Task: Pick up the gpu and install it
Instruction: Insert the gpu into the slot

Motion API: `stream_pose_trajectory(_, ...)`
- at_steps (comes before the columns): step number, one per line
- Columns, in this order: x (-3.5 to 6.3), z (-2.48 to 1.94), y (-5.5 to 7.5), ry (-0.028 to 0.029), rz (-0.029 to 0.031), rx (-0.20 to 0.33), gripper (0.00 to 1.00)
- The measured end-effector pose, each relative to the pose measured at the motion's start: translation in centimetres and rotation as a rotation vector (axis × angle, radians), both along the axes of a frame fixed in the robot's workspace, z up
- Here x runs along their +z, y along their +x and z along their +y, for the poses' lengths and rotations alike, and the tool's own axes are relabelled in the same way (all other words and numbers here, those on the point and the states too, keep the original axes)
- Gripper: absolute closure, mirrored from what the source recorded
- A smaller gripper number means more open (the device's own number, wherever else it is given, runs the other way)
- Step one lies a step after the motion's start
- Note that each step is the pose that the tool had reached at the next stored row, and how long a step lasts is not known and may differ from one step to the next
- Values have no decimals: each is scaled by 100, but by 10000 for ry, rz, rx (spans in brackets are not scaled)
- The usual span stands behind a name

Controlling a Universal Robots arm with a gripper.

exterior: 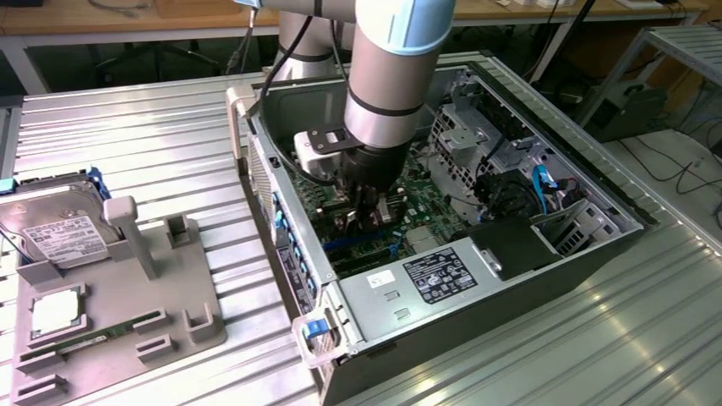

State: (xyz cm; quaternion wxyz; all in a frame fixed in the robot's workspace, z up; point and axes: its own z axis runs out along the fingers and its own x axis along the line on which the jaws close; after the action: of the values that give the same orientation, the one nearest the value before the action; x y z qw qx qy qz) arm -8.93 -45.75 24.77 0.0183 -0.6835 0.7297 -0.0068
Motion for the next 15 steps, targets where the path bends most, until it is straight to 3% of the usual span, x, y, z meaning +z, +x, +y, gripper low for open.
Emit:
stream_pose_trajectory(2,-8,0,-45,0,0,-2,71)
stream_pose_trajectory(15,-10,22,-45,1,-1,31,71)
